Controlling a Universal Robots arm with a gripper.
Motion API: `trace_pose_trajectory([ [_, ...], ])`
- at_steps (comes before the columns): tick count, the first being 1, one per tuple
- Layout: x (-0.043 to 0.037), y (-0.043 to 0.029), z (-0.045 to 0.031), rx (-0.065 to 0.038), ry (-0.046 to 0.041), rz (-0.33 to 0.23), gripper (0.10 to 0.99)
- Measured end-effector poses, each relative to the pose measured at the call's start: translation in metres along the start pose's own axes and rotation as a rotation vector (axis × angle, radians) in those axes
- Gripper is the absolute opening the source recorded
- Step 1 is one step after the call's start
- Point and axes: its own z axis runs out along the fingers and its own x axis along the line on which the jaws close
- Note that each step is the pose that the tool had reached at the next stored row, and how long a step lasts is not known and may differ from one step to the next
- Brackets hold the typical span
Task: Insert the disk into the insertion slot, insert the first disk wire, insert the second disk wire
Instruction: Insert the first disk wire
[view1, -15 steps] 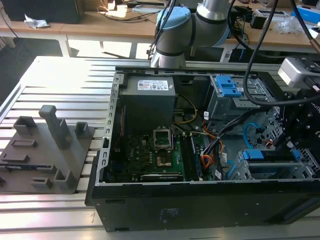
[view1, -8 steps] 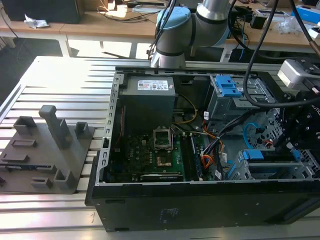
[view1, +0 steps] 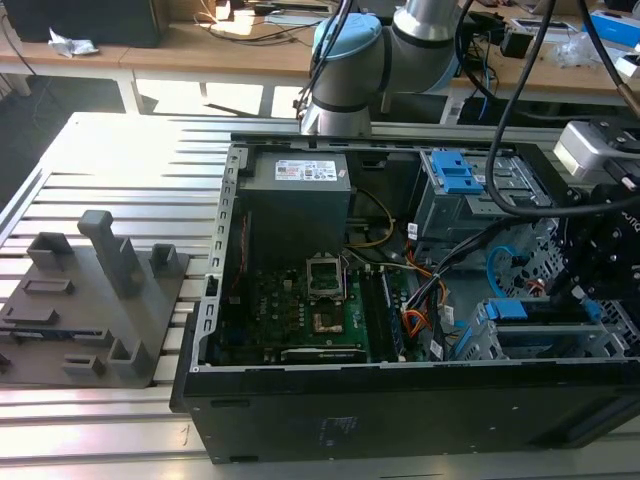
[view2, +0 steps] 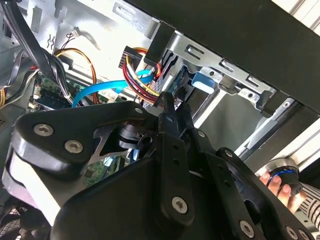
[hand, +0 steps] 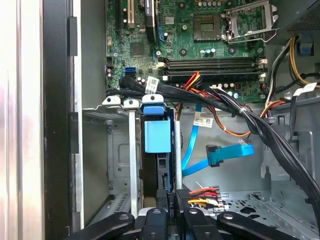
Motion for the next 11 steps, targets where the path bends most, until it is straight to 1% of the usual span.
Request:
trace_pose_trajectory([
  [8,-0.0002,-0.0024,0.0036,-0.002,0.0003,0.0,0.184],
  [11,-0.0002,-0.0024,0.004,-0.002,0.0021,0.0,0.184],
])
